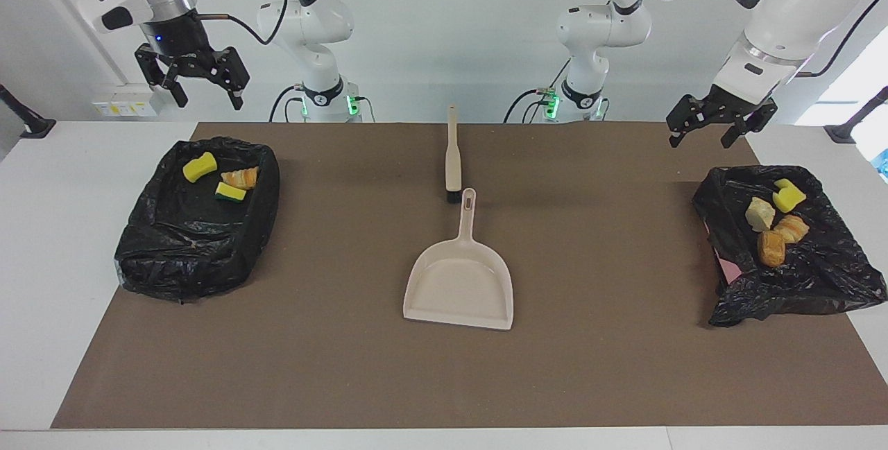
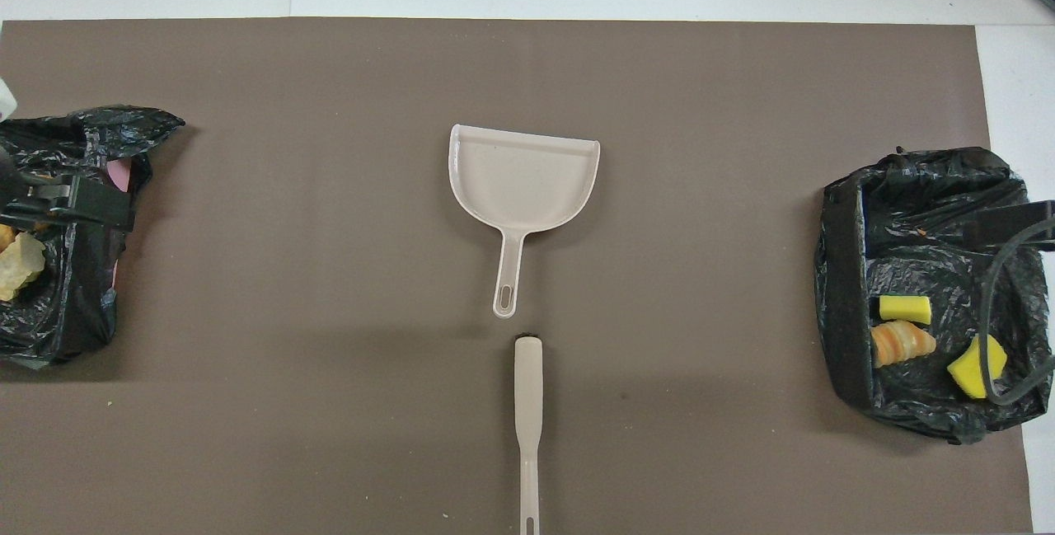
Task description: Sweep and dump trash in bin
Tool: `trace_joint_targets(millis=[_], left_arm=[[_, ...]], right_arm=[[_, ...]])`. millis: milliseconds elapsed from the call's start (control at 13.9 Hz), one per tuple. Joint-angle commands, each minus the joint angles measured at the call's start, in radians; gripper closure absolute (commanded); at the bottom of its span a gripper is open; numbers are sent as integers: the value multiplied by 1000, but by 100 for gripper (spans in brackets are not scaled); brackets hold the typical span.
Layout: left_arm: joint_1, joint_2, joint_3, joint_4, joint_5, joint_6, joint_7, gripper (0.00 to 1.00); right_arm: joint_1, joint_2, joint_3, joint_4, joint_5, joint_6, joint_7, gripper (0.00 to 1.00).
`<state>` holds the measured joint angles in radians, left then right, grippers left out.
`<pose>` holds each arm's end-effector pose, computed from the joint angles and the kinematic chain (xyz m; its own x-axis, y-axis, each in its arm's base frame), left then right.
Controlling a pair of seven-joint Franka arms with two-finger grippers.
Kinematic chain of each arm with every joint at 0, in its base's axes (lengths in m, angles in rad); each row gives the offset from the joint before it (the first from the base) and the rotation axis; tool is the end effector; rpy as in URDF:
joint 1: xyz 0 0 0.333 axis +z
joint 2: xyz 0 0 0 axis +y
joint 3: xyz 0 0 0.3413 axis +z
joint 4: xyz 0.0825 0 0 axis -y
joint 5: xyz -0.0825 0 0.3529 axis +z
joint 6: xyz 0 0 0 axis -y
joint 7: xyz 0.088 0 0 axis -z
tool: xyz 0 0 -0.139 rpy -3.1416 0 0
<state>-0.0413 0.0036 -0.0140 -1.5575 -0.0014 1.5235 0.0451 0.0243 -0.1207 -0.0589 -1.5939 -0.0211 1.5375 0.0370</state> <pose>0.5177 -0.0288 0.6177 0.9943 -0.1003 -0.0375 -0.1002 -0.9950 0.0032 0.4803 -0.0218 0.6651 0.9953 -0.0722 0.0645 -0.0731 -0.9973 0.0115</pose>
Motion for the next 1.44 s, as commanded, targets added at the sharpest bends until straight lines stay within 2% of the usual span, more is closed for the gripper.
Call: trace_joint_targets(millis=[0, 1364], left_arm=[[53, -19, 3, -7, -12, -20, 53, 0], [57, -19, -4, 25, -19, -62, 55, 0]], right_arm=[[-3, -17, 1, -15, 15, -13, -23, 0], [-3, -17, 1, -15, 15, -13, -23, 0]])
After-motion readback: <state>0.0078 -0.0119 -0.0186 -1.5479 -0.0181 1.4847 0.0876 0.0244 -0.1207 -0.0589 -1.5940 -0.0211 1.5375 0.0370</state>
